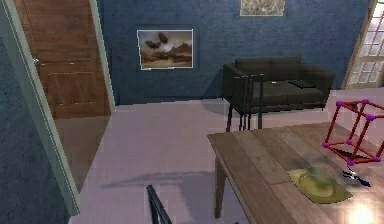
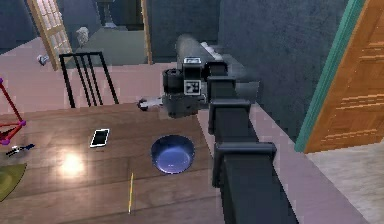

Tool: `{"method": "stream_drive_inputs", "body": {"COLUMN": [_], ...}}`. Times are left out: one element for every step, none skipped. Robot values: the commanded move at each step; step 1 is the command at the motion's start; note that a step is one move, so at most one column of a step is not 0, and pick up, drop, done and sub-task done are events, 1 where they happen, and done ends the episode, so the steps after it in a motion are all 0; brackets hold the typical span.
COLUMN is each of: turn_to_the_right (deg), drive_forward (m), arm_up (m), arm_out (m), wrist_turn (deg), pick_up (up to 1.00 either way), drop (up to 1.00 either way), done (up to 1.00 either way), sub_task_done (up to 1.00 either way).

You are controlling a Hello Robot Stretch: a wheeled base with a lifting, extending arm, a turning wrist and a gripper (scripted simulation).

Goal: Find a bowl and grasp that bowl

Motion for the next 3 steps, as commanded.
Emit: {"method": "stream_drive_inputs", "body": {"turn_to_the_right": [0.0,0.0,0.0], "drive_forward": [0.00,0.00,0.00], "arm_up": [-0.30,0.00,0.10], "arm_out": [0.00,0.00,0.00], "wrist_turn": [0.0,0.0,0.0], "pick_up": [0.00,1.00,0.00], "drop": [0.00,0.00,0.00], "done": [0.00,0.00,0.00], "sub_task_done": [0.00,0.00,0.00]}}
